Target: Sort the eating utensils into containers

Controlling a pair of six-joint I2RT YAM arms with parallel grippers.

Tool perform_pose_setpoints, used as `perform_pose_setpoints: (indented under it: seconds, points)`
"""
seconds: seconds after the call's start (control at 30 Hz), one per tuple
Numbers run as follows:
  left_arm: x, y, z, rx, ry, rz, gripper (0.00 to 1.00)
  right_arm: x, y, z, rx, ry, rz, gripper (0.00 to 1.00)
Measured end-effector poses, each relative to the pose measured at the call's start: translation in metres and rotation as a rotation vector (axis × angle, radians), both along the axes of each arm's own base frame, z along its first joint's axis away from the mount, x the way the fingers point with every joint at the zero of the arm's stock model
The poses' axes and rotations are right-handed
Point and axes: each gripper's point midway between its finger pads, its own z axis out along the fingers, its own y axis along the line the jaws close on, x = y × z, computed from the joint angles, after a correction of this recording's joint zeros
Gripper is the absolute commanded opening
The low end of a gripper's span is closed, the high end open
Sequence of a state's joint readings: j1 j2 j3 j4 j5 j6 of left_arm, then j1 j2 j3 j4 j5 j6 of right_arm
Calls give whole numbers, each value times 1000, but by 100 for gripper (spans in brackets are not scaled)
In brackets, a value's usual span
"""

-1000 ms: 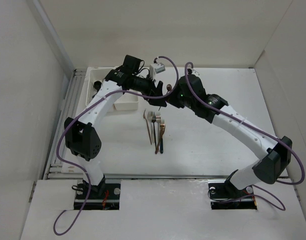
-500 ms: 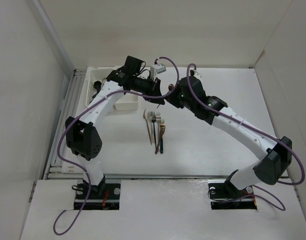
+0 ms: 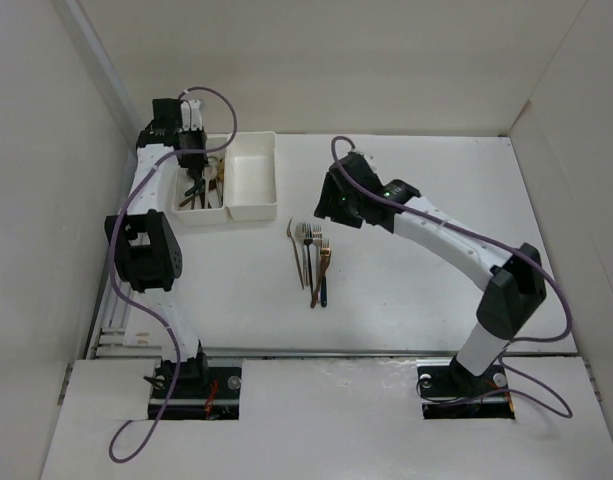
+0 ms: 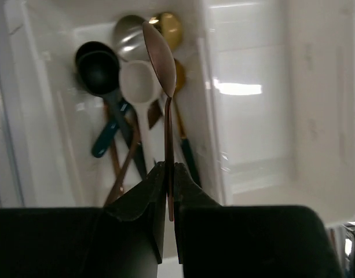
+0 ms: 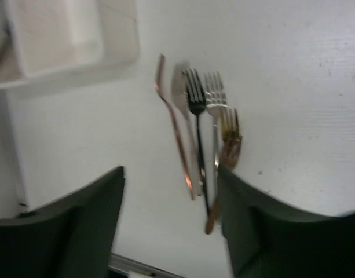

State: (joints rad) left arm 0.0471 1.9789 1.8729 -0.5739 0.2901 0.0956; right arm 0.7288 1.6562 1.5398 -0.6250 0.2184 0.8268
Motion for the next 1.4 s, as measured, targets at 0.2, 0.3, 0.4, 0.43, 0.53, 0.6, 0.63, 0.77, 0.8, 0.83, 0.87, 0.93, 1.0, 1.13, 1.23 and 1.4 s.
perform_pose_setpoints:
  seconds: [0.2, 0.3, 0.4, 0.43, 0.53, 0.6, 0.63, 0.77, 0.8, 0.83, 0.87, 0.93, 1.0, 1.13, 1.23, 1.4]
  points:
    - [25, 33, -51, 156, 54, 126, 7, -23, -7, -86, -156, 210, 52, 52]
    - [26, 34, -69, 184, 86, 128, 55, -25, -6, -85, -153, 213, 64, 55]
    - [26, 36, -77, 203, 101, 137, 69, -26, -5, -82, -148, 208, 82, 56]
    - [26, 37, -76, 212, 98, 142, 72, -27, -4, -82, -148, 209, 86, 56]
    - [27, 42, -65, 228, 74, 157, 72, -28, -3, -82, -146, 214, 96, 54]
    - [27, 45, -52, 237, 51, 162, 72, -29, -3, -83, -145, 219, 102, 54]
    - [26, 47, -44, 240, 36, 164, 72, -30, -2, -83, -144, 222, 106, 54]
    - [7, 48, 14, 243, -72, 170, 72, -37, 5, -92, -153, 244, 135, 34]
    - [-1, 47, 29, 241, -104, 172, 73, -41, 7, -97, -162, 258, 146, 28]
    - [-13, 47, 47, 238, -139, 175, 73, -44, 10, -104, -173, 273, 157, 19]
    - [-23, 46, 62, 234, -172, 176, 73, -49, 13, -112, -187, 289, 171, 17]
    - [-44, 43, 88, 220, -236, 177, 73, -57, 18, -127, -214, 326, 191, 18]
    - [-60, 39, 105, 201, -280, 174, 73, -65, 21, -140, -233, 359, 205, 24]
    - [-76, 26, 102, 150, -278, 124, 72, -71, 23, -150, -243, 386, 208, 29]
    - [-83, 17, 74, 121, -209, 85, 72, -69, 27, -148, -252, 359, 231, 35]
    - [-98, 11, 44, 101, -118, 59, 72, -58, 53, -138, -299, 250, 326, 39]
